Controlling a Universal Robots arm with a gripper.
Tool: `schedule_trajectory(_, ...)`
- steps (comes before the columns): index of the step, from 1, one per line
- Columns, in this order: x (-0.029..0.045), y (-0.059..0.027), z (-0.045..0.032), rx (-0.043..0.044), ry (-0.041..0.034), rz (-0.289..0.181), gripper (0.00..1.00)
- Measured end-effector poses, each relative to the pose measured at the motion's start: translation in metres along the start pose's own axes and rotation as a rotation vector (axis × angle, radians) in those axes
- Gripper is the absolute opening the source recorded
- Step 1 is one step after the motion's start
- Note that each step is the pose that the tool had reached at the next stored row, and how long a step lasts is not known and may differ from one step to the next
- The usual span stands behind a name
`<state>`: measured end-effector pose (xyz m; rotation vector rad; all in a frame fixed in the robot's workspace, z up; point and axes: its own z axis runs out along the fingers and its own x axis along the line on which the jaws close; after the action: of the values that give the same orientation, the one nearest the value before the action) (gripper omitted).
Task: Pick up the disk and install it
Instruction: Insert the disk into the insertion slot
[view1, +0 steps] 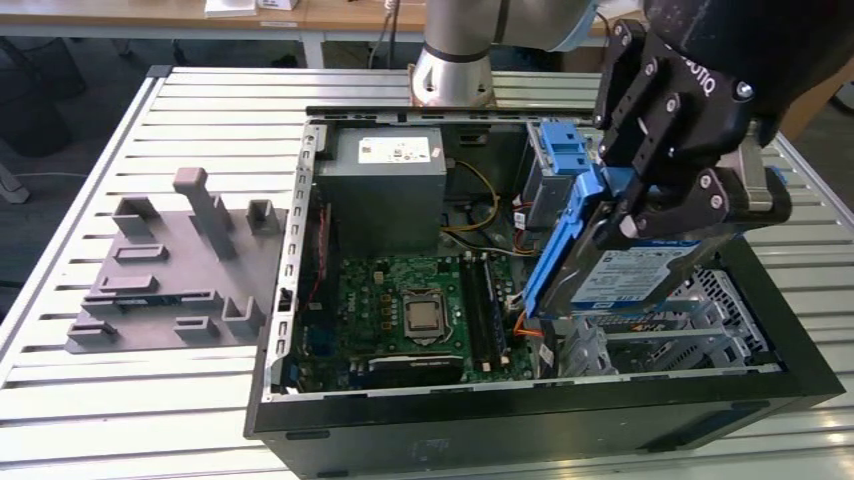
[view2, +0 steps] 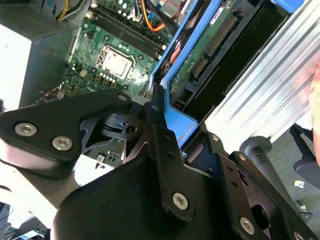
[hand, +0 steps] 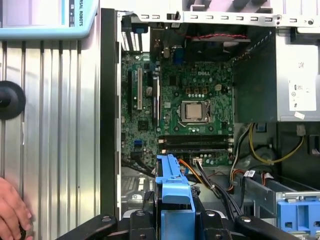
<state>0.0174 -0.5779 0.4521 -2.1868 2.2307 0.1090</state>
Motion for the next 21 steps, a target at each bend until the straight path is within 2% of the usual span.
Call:
schedule_trajectory(2,0.0,-0.0044,0.0001,0.0,0.0026,0.0,0.37)
schedule_trajectory(3,-0.0001,-0.0062,0.0001,0.0001,0.0066,0.0,0.37)
schedule_trajectory(6,-0.0001,-0.0094,0.0001,0.0005,0.0252,0.001,0.37)
schedule_trajectory(7,-0.0001,-0.0105,0.0002,0.0005,0.0272,0.001,0.37)
schedule_trajectory(14,-0.0004,-0.027,0.0003,0.0005,0.0274,0.001,0.37)
schedule_trajectory(21,-0.0005,-0.0322,0.0003,0.0005,0.0275,0.001,0.37)
